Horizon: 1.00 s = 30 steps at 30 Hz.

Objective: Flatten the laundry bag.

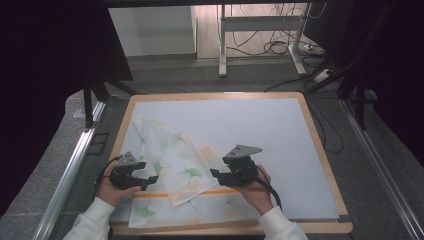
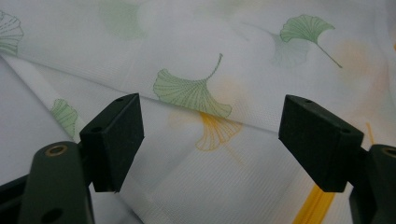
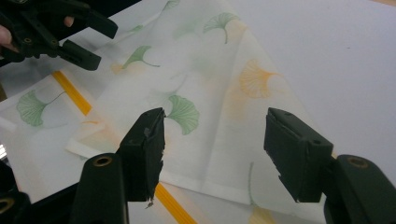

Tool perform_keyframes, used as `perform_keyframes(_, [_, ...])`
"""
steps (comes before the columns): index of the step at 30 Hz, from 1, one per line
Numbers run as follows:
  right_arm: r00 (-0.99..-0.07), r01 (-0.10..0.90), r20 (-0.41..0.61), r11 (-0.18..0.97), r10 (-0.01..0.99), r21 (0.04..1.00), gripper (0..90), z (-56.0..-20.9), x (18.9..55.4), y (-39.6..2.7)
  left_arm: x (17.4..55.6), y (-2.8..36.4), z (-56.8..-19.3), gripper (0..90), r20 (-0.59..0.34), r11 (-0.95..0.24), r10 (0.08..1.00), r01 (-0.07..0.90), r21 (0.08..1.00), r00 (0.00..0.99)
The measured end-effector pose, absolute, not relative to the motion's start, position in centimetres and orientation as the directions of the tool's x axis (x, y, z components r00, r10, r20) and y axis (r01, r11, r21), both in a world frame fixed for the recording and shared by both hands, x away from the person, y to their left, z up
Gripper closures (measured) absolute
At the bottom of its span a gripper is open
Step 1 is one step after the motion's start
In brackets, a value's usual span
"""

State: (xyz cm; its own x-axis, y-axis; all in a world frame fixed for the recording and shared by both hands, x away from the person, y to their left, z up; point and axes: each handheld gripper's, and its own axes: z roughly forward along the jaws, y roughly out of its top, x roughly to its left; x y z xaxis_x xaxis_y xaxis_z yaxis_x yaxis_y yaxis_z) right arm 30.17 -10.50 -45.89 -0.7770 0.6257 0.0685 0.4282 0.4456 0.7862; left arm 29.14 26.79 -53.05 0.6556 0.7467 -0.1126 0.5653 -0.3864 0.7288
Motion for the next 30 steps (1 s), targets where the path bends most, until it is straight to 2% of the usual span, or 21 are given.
perform_keyframes(30, [-0.885,0.38,0.092,0.593,0.457,0.71,38.6,-49.3,27.7,-1.7,29.1,26.9,-53.1,22.0,-0.116,-0.382,0.748,0.566,0.73,0.654])
